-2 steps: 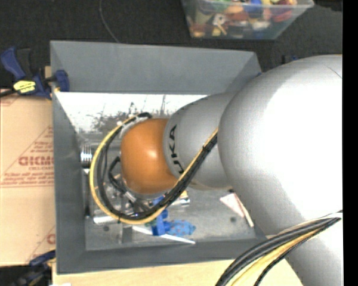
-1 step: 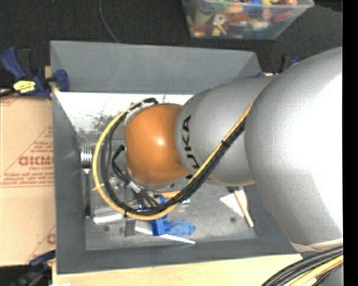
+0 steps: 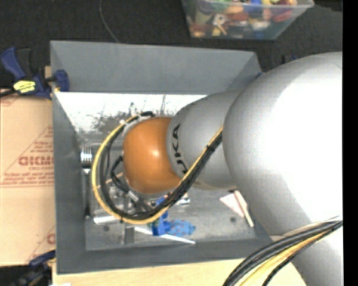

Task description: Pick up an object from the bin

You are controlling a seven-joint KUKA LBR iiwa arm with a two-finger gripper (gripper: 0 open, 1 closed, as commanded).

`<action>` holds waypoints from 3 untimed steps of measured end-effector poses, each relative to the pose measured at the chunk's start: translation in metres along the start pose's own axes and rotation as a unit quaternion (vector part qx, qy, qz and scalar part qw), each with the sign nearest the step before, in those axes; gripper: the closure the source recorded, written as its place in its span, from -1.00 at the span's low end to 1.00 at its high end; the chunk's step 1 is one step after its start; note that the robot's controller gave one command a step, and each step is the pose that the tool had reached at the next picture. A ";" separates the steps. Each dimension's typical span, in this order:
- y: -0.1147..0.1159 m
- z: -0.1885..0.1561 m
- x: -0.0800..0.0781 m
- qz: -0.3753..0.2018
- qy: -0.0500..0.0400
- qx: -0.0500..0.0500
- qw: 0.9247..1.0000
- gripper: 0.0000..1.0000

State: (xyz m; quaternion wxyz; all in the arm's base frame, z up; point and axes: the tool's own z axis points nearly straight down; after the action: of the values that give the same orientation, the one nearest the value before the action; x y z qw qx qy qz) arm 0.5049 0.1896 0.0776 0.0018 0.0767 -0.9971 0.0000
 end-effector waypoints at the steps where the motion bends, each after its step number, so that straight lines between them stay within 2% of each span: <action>1: -0.001 0.007 0.010 0.093 -0.011 -0.003 0.996 -1.00; 2: -0.001 -0.001 -0.001 0.003 -0.001 0.000 1.000 1.00; 3: -0.001 -0.001 -0.001 0.004 -0.001 0.000 1.000 1.00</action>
Offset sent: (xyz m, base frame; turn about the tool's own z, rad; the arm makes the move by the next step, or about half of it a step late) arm 0.0003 0.0003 0.0005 0.0036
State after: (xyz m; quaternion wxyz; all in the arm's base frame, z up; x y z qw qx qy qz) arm 0.5060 0.1887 0.0781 0.0005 0.0731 -0.9973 -0.0004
